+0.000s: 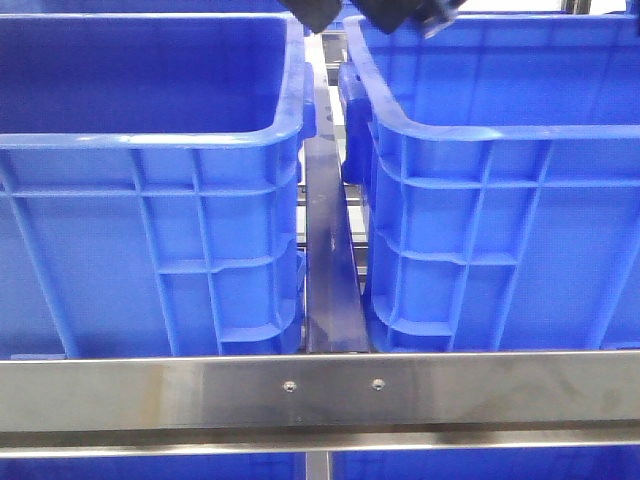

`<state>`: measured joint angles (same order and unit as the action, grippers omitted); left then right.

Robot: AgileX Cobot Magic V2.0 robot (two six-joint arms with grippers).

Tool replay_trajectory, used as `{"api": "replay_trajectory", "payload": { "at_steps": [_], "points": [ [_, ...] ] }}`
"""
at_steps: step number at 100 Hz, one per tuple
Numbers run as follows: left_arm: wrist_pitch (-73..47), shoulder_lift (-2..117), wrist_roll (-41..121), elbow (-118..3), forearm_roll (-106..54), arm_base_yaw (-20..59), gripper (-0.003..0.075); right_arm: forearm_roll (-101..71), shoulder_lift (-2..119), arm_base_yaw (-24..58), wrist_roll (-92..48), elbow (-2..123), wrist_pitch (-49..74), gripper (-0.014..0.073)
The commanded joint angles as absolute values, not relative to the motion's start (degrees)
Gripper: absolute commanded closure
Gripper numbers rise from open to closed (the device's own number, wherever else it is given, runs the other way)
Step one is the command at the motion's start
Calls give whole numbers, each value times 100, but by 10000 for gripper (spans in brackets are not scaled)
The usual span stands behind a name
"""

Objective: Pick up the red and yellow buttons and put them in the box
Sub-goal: 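Lower the red button into the empty crate with the right gripper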

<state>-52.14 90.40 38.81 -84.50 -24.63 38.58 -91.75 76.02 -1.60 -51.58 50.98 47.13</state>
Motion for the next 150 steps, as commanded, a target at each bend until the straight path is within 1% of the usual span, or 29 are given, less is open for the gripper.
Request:
{"api": "replay_trajectory", "payload": {
  "at_steps": [1,10,32,61,78,115,150],
  "points": [
    [-5028,8783,3869,-8658,-2661,3891,163,-9473,7461,-429,-5599,5391,4635,279],
    [-5031,8783,3869,-8658,-2661,3891,163,-9366,7461,-548,-6042,5485,4120,279],
    [-5089,8783,3869,-8658,-2661,3891,163,-9127,7519,-529,-6954,5614,2866,279],
    [-5137,8783,3869,-8658,-2661,3891,164,-9127,8289,-381,-7890,6047,2265,279],
    [-5137,8783,3869,-8658,-2661,3891,164,-9127,8851,-366,-8264,6406,2204,279],
    [-5137,8783,3869,-8658,-2661,3891,164,-9127,9995,-366,-8278,7239,2260,279],
    [-5137,8783,3869,-8658,-2661,3891,164,-9136,10587,-301,-8290,7588,2275,279]
  ]
}}
